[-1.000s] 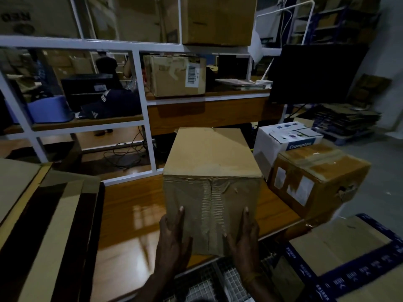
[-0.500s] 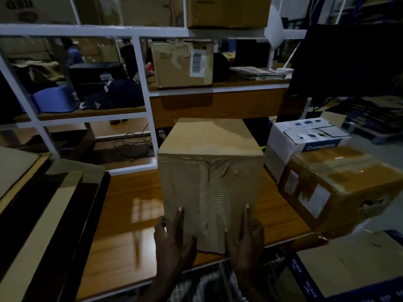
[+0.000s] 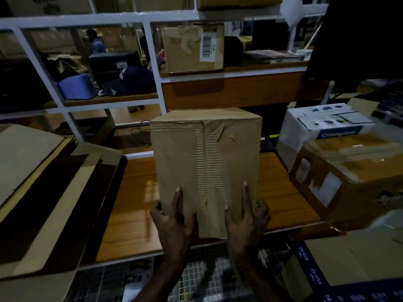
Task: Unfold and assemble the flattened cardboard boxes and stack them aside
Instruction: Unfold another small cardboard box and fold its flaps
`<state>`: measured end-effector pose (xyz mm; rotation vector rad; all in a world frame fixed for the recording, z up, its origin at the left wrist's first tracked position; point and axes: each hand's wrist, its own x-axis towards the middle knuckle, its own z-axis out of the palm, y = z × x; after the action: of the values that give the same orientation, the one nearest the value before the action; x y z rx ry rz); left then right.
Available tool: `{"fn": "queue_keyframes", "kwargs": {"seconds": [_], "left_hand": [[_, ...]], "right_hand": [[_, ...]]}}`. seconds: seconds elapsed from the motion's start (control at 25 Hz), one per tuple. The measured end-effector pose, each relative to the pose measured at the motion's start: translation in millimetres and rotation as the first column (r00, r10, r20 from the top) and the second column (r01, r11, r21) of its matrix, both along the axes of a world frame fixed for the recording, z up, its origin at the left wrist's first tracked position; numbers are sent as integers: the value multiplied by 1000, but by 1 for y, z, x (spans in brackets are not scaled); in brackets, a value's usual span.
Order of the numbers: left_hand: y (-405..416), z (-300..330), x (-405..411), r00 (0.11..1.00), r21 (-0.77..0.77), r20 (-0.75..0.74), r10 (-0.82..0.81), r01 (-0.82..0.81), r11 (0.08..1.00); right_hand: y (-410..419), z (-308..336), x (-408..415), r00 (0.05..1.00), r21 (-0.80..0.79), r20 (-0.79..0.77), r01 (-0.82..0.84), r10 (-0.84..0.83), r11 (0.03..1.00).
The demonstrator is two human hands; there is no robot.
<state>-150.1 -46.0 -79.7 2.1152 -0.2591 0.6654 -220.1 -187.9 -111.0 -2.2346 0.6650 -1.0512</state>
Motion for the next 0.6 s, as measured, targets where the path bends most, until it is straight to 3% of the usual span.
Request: {"fn": "queue_keyframes", "kwargs": {"seconds": [0.04,0.08,0.2,0.6], "left_hand": [[5,1,-6,1000,11,-2,6,-6,1000],[10,3,-11,1000,3,-9,4,-4,1000],[41,11,-37,1000,-5,21,-9,9,1000],[125,43,-125,997,51,69,38,-41,998]], "right_hand": [[0,21,1,999,7,-41,-13,13,1000],[4,42,4,998,-24,20,60,-59,998],[31,49,-15,998,62,35,43,-45,997],[115,74,-93,997,-10,72,20,-19,1000]]}}
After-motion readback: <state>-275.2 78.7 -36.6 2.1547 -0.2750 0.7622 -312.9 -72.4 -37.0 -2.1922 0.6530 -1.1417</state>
